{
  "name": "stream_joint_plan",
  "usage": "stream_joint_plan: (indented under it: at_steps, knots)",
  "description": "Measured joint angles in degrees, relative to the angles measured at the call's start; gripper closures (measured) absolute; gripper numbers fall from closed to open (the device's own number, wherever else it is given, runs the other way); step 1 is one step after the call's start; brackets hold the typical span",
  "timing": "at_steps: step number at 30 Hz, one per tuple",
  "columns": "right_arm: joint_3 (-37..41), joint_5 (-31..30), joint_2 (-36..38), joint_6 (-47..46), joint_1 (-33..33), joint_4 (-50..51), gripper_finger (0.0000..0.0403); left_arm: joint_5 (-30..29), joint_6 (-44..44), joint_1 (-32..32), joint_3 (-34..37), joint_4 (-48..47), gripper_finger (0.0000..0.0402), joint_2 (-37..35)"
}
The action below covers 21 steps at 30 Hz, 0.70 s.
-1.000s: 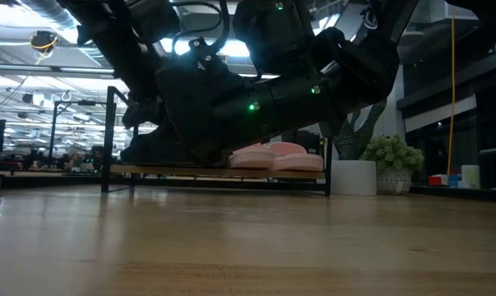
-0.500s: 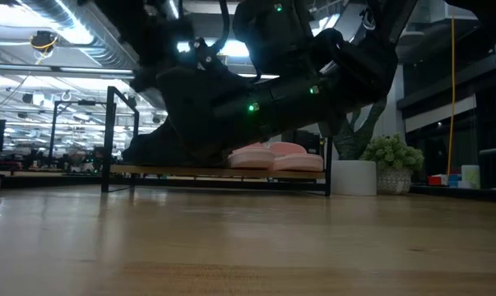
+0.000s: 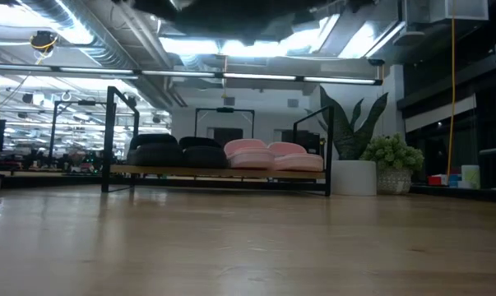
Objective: Pick and place slides into the shelf
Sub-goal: Return to Home Position
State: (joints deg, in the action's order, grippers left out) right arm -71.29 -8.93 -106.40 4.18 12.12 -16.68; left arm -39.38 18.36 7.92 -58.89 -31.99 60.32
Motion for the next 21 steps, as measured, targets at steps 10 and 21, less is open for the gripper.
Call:
stream_joint_plan:
  at_steps: [10,21]
  knots:
    - [6.9,10.86,20.8,6.81,-4.51,9.76,0.04,4.68,-8.25,6.19,1.23,-5.1,0.0399,-14.2]
    - [34.23,15.14,38.02,6.8,-7.1,-9.83,0.04,19.59,-13.49,5.44,28.27,10.96,0.0401,-31.7]
